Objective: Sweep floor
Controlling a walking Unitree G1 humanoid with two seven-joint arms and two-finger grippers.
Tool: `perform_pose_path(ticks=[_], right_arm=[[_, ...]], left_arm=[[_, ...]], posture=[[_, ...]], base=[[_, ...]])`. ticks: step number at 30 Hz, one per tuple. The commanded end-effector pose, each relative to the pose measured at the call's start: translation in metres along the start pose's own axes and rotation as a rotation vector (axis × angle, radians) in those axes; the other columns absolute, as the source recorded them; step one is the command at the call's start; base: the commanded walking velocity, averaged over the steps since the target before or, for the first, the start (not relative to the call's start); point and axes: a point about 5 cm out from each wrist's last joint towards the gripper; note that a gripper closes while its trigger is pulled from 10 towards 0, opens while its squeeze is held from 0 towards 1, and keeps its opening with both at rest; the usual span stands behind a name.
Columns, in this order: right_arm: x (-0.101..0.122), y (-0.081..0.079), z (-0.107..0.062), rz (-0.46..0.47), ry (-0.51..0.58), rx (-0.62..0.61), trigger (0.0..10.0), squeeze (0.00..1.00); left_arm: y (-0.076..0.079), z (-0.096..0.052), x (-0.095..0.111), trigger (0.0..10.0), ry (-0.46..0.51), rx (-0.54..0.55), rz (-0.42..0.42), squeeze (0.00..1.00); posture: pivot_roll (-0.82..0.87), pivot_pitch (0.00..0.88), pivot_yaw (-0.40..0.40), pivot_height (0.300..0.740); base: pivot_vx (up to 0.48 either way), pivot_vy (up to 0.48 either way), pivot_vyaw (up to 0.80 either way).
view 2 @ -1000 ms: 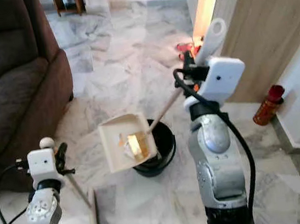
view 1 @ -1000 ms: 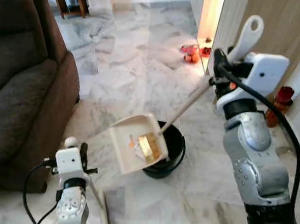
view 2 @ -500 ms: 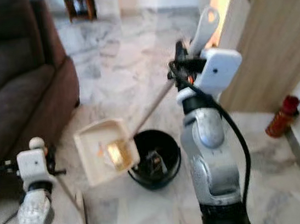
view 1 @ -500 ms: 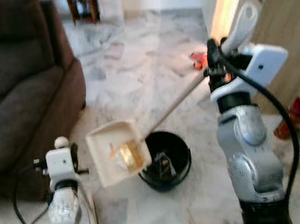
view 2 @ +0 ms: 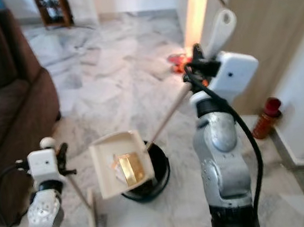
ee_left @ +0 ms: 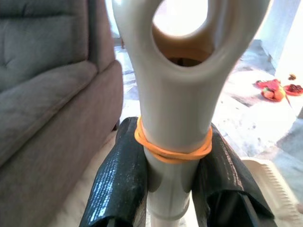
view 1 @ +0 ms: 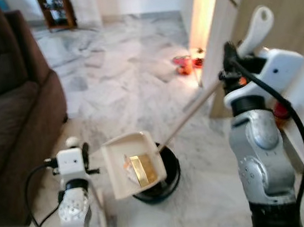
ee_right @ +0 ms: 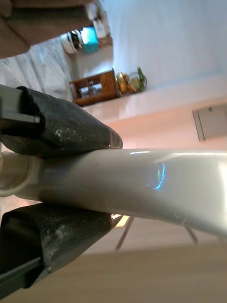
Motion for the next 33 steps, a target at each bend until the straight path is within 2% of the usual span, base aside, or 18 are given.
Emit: perform_pose_path(ticks=[1,33], right_arm=[[0.0152,-0.0066,0.0027,0.025,0.079,0.020,10.0,0.00],[0.0149,-0.0095,0.0033,0.045,0.081,0.035,10.0,0.00]], left_arm=[[-0.0029,0.0021,0.0065,10.0,0.034,0.002,0.008,0.00],[-0.0007,0.0014,0.0065,10.0,0.038,-0.001,0.006,0.00]], posture=[[0.07,0.055,-0.039,0.740],[0.07,0.035,-0.043,0.740]], base=[[0.000,0.000,0.00],[0.000,0.000,-0.05]])
Point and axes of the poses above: a point about 5 cm out from each wrist's last joint towards the gripper, its own z axis pointing out of the wrist towards the gripper, its own x axis along the axis of the wrist's last joint, y = z × x, and after that the axes turned 1 degree about z, right-handed
